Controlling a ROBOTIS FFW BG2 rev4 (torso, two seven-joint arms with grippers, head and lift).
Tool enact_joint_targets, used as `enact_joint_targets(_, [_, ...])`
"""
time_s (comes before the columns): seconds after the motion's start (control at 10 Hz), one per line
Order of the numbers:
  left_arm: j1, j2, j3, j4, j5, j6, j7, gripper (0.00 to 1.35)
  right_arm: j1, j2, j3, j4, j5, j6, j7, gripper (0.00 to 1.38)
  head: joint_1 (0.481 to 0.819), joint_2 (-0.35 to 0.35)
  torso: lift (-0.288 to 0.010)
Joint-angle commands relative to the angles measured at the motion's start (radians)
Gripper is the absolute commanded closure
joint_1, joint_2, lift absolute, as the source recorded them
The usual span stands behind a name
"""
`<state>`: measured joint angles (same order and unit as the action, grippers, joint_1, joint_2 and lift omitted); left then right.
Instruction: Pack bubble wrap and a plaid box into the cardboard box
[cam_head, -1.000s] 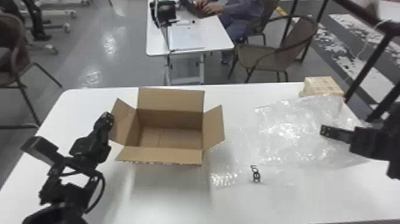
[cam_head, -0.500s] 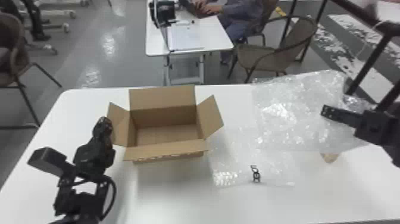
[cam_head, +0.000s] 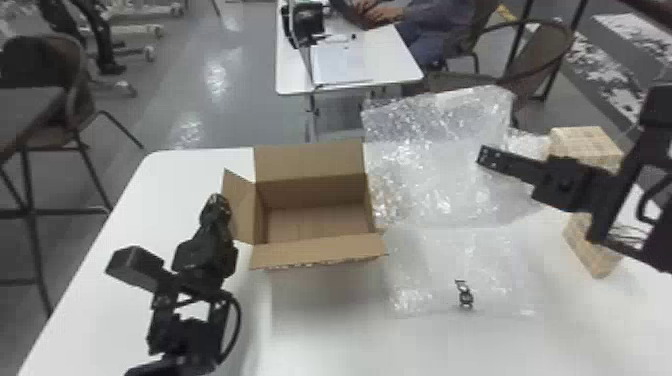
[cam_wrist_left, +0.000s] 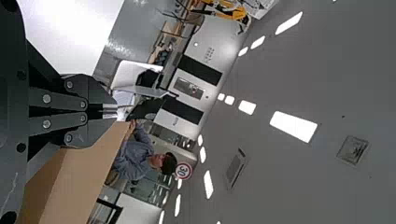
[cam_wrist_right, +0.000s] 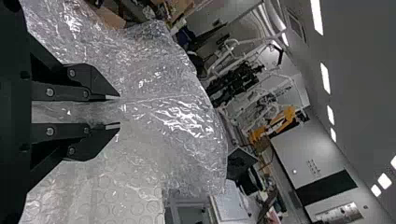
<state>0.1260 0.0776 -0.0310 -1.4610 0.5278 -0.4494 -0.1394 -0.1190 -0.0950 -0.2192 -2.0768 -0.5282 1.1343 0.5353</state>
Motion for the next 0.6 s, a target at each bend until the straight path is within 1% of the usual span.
enact_joint_targets(0.0, [0.000,0.002,-0.006,0.001,-0.003,-0.009,0.007,1.20,-0.036,0.028,0.095,0.080,-0.024,-0.057,0.000,1.01,0.682,0.116,-0.110])
enact_joint_targets(0.1, [0.000,0.002,-0.007,0.001,-0.008,-0.012,0.015,1.20,-0.067,0.040,0.152,0.129,-0.038,-0.091,0.002,1.01,0.676,0.157,-0.110])
enact_joint_targets(0.2, [-0.002,0.002,-0.009,0.001,-0.009,-0.020,0.023,1.20,-0.097,0.046,0.210,0.196,-0.064,-0.130,0.018,1.01,0.672,0.177,-0.110])
enact_joint_targets(0.3, [-0.003,0.004,-0.012,0.001,-0.008,-0.025,0.023,1.20,-0.117,0.054,0.253,0.256,-0.061,-0.148,0.028,1.01,0.665,0.213,-0.110])
enact_joint_targets(0.4, [-0.005,0.004,-0.017,-0.001,-0.005,-0.032,0.023,1.20,-0.126,0.063,0.279,0.333,-0.061,-0.180,0.038,1.01,0.661,0.244,-0.110])
enact_joint_targets(0.5, [-0.006,0.004,-0.018,-0.001,0.000,-0.038,0.024,1.20,-0.126,0.070,0.294,0.397,-0.049,-0.199,0.043,1.01,0.665,0.267,-0.110])
